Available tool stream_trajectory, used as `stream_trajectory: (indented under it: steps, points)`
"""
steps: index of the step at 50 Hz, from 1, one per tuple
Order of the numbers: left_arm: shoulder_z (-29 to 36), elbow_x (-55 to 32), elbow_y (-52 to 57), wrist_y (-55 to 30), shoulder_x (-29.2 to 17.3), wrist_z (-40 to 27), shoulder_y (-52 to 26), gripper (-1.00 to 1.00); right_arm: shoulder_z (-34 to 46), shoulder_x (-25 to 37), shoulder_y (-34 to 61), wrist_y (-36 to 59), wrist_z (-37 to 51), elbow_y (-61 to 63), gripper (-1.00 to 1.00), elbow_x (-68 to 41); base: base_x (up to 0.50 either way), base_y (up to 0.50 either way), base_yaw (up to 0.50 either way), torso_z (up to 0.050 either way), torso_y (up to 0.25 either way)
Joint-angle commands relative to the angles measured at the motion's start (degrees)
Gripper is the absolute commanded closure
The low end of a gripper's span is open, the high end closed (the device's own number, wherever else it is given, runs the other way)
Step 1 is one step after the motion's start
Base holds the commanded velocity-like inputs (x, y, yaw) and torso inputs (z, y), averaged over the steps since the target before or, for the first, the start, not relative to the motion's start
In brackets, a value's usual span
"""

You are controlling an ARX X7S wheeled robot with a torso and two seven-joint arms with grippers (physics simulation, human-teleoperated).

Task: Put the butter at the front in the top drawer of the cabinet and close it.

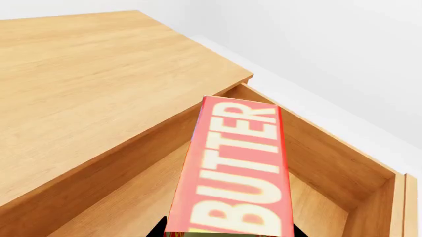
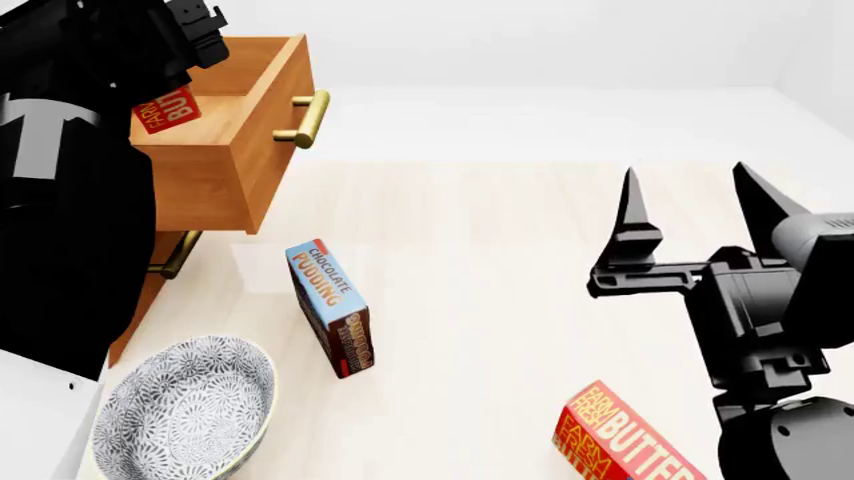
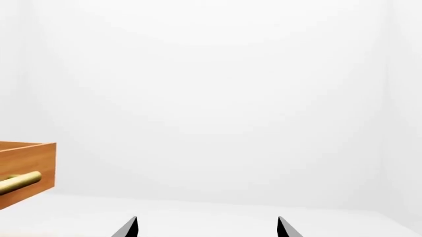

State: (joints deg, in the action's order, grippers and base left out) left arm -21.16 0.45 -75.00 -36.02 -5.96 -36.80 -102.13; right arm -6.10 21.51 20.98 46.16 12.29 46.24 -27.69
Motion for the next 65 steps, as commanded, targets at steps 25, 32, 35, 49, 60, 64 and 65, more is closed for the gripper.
stream_trajectory:
  steps: [25, 32, 35, 49, 60, 64, 65]
  points:
    - [1.51, -0.22, 0.01, 0.96, -0.10, -0.20, -1.18, -1.00, 0.02, 0.57, -1.05, -0.61, 0.64, 0.56, -1.00, -0.87, 0.00, 0.00, 0.00, 0.000, 0.000]
    - [1.51, -0.22, 0.01, 0.96, -0.10, -0.20, -1.18, -1.00, 0.04, 0.68, -1.28, -0.72, 0.80, 0.69, -1.00, -1.02, 0.00, 0.00, 0.00, 0.000, 0.000]
    - [1.51, -0.22, 0.01, 0.96, -0.10, -0.20, -1.18, -1.00, 0.16, 0.71, -1.36, -0.97, 0.78, 0.54, -1.00, -0.96, 0.00, 0.00, 0.00, 0.000, 0.000]
    - [1.51, -0.22, 0.01, 0.96, -0.10, -0.20, -1.18, -1.00, 0.31, 0.92, -1.68, -1.34, 0.91, 0.49, -1.00, -1.24, 0.00, 0.00, 0.00, 0.000, 0.000]
    - [21.96, 0.73, 0.01, 1.30, 5.28, 28.43, -2.84, -1.00, 0.79, 0.96, -2.14, -2.41, 0.75, -0.10, -1.00, -0.97, 0.00, 0.00, 0.00, 0.000, 0.000]
    - [29.68, 0.19, 0.02, 8.25, 5.92, 30.81, -2.16, -1.00, 1.06, 1.02, -2.20, -2.68, 0.67, -0.32, -1.00, -0.90, 0.00, 0.00, 0.00, 0.000, 0.000]
    - [32.54, -1.22, 0.02, 9.97, 5.93, 31.15, -2.05, -1.00, 1.13, 1.04, -2.21, -2.73, 0.66, -0.38, -1.00, -0.88, 0.00, 0.00, 0.00, 0.000, 0.000]
